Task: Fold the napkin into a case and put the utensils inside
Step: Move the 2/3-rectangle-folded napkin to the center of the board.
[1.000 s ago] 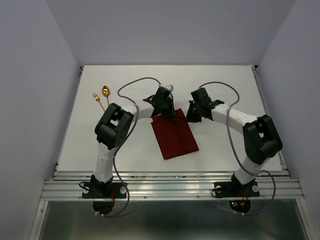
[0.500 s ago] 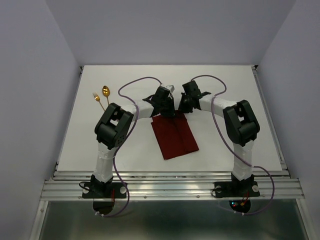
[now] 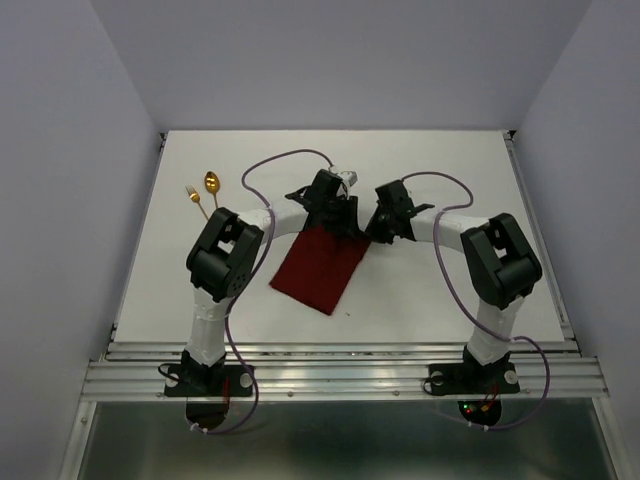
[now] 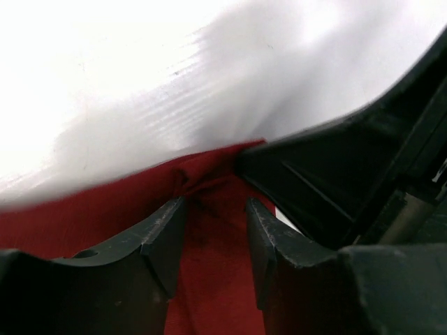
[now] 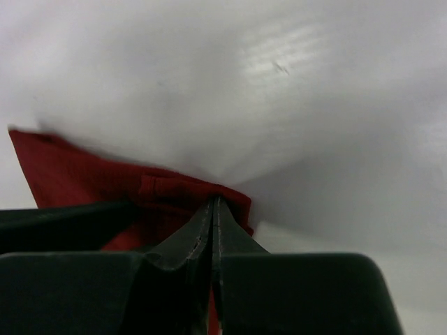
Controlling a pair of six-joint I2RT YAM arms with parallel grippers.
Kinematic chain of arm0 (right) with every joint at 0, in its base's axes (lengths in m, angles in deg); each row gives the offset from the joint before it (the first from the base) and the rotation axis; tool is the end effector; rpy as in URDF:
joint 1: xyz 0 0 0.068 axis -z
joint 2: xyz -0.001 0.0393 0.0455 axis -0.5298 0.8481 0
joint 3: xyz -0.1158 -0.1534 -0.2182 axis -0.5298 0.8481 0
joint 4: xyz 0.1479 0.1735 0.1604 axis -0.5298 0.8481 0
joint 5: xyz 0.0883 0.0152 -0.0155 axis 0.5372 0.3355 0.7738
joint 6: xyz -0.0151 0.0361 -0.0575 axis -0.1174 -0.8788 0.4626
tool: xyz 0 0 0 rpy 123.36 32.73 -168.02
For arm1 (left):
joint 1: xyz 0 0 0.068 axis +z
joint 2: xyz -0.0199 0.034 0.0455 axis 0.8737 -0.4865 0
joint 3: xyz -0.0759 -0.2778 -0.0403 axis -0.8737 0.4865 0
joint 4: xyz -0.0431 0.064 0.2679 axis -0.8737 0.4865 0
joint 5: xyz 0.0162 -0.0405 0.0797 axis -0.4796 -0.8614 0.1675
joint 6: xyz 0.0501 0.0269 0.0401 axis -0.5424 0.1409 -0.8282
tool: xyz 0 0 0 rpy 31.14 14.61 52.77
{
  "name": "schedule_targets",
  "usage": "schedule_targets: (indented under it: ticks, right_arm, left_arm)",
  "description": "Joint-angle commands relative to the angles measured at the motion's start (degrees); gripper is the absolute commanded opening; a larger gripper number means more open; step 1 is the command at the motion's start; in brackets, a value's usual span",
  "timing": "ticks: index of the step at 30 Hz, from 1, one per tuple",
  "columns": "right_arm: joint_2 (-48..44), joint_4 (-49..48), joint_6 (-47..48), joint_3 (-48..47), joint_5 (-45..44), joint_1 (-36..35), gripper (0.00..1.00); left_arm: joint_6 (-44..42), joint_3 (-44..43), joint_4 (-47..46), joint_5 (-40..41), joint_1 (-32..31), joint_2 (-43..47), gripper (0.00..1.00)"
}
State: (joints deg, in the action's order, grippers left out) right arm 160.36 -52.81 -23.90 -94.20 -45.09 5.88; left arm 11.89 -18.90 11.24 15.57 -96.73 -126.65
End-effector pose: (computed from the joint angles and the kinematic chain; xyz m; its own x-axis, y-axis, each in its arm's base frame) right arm 0.3865 0.1872 0.1416 -0.7941 0.4262 -0.4332 0.2367 0.8734 0.4255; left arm 0.3948 -0.3058 0.1670 -0.7425 0.1093 -0.6609 0.5129 0.7273 -0.4560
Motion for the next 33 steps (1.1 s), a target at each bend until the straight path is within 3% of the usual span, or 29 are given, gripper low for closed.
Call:
schedule_targets:
  ticks: [1, 14, 24, 33]
  right_arm:
    - [-4.2, 4.9, -4.5, 6.9, -3.5, 0.0, 0.04]
    - [-4.9, 4.6, 1.1, 3.0, -3.2, 0.0, 0.07]
    - [-1.4, 8.0, 7.7, -6.8, 1.3, 0.0, 0.12]
    - [-9.8, 8.5, 7.8, -2.6, 0.7, 0.0, 0.14]
  left_arm:
    - [-6.7, -3.4, 6.7, -1.0, 0.7, 5.9, 0.52]
    - [-7.6, 0.1, 11.2, 1.0, 1.6, 13.6, 0.52]
    - [-5.8, 7.4, 12.0, 5.9, 10.3, 15.9, 0.5]
    - [-6.4, 10.2, 13.8, 9.1, 13.1, 17.6, 0.52]
